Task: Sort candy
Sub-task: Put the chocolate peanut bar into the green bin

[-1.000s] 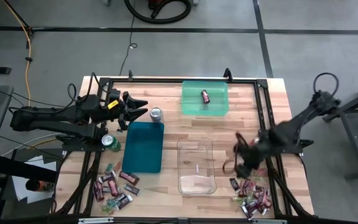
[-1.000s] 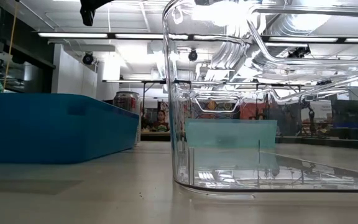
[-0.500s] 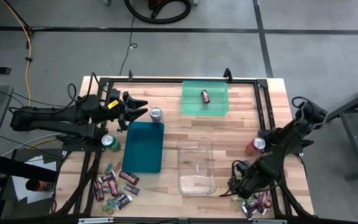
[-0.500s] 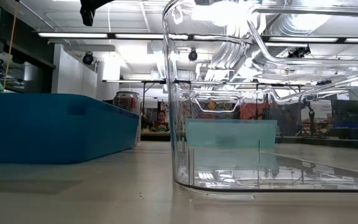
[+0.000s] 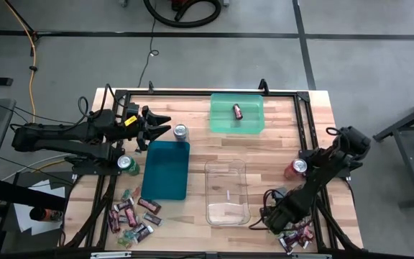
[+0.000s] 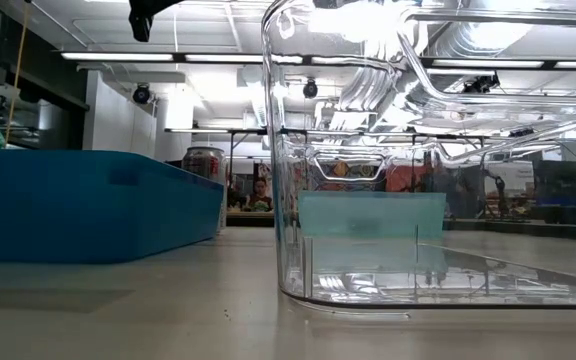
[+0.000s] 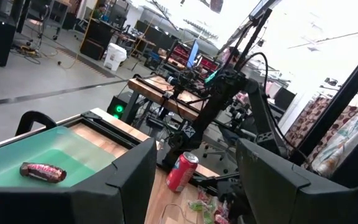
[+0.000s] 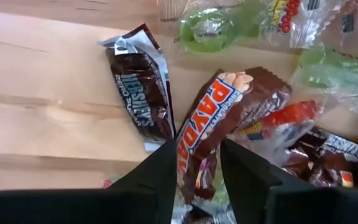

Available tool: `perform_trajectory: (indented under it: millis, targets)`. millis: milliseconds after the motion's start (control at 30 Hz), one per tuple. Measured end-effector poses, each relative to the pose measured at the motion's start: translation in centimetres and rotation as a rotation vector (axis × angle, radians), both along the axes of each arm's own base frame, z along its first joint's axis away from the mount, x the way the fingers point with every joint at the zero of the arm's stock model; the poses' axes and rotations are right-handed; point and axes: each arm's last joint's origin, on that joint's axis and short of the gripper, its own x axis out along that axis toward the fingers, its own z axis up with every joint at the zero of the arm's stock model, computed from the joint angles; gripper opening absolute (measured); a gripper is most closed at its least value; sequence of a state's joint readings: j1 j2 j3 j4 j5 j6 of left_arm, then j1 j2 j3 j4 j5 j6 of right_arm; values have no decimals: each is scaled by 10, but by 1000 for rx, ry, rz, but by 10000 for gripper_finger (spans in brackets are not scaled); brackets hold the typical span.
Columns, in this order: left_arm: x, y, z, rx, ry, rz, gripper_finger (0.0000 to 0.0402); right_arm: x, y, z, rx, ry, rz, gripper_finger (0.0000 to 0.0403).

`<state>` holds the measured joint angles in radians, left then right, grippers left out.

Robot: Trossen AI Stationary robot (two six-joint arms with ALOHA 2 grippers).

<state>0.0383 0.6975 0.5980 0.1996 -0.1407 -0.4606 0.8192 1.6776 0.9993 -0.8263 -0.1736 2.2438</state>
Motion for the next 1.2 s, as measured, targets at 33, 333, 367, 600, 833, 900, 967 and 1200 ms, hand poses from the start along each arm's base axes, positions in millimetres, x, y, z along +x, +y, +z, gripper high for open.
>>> perform_trajectory:
  millis: [33,333,367,600,833,900,967,1200]
  targets:
    - [0,0,0,0,0,0,206,0,0,-1,-3,4,0,110]
    - [0,0,0,0,0,0,206,-2,-2,-1,-21,11,66,9]
    - [0,0,0,0,0,0,206,-2,-2,2,-13,4,80,10]
    - [0,0,0,0,0,1,206,-6,-15,96,-20,-290,328,1]
    - [0,0,0,0,0,1,206,-14,-80,161,-357,-661,468,1]
    - [0,0,0,0,-1,1,206,-14,-108,166,-490,-664,456,0]
    - [0,0,0,0,-5,1,206,-10,-137,173,-589,-669,452,0]
    - [0,0,1,-28,-14,-2,206,20,-243,191,-742,-727,514,0]
